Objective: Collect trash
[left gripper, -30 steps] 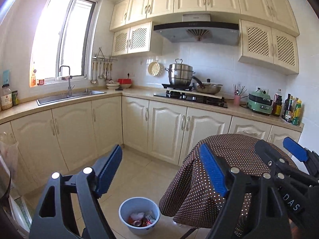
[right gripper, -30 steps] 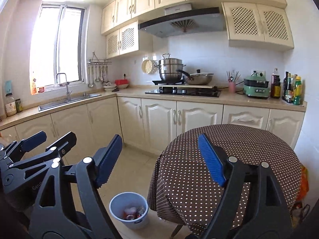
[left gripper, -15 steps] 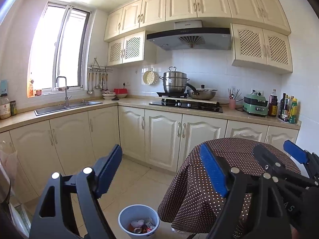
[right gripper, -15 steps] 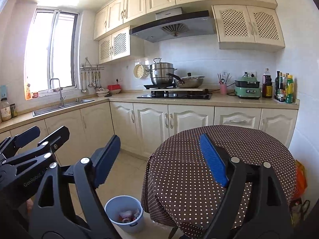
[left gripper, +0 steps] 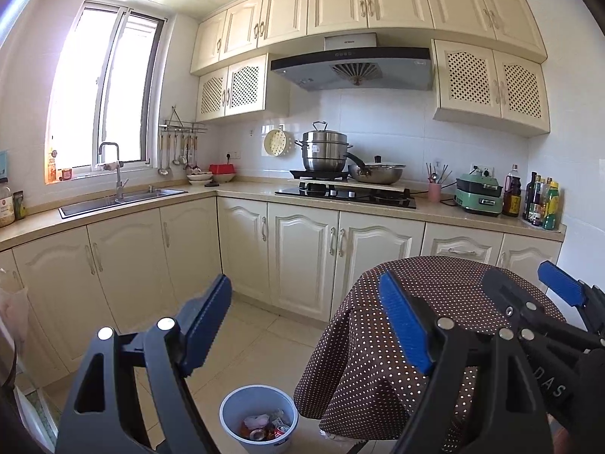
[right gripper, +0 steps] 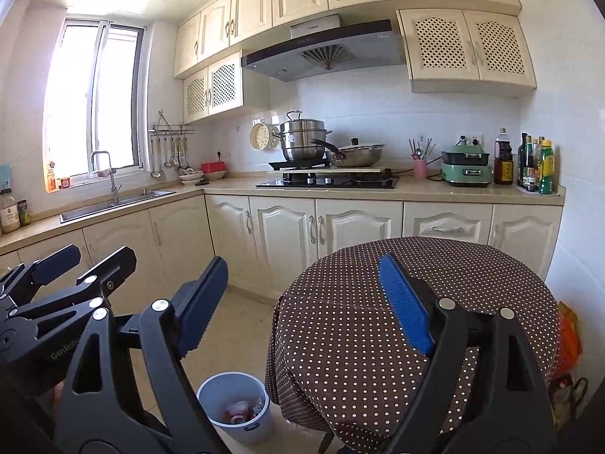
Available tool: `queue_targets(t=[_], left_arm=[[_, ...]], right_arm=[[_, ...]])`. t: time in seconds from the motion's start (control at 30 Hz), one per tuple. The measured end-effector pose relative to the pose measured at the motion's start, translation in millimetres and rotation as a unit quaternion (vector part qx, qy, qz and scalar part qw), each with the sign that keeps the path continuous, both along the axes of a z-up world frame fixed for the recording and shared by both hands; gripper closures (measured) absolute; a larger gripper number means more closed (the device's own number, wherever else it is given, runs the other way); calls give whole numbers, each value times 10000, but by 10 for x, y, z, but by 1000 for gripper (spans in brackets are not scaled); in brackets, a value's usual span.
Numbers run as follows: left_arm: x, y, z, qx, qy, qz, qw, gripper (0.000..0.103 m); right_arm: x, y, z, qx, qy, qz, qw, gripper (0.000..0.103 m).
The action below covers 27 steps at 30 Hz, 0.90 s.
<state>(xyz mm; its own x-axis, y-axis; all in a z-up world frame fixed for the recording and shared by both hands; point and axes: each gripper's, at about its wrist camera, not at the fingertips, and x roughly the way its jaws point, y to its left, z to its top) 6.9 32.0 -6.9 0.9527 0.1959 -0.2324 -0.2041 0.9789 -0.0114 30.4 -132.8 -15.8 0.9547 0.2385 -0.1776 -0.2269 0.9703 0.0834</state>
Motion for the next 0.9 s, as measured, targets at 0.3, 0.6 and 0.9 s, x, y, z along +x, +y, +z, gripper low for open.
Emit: queue_targets(t=[0.3,0.6,0.9], left_arm=[[1,-5,-4,11,-1,-7,10000,24],[22,-18,-25,4,15,-52,10000,24],[25,-13,-30,7,11,-61,10000,24]], right_arm=[[13,-18,-1,11,5,-1,10000,21],[7,-23,-6,17,5,-18,10000,21],[-6,-23,-9,17,6,-35,10000,21]])
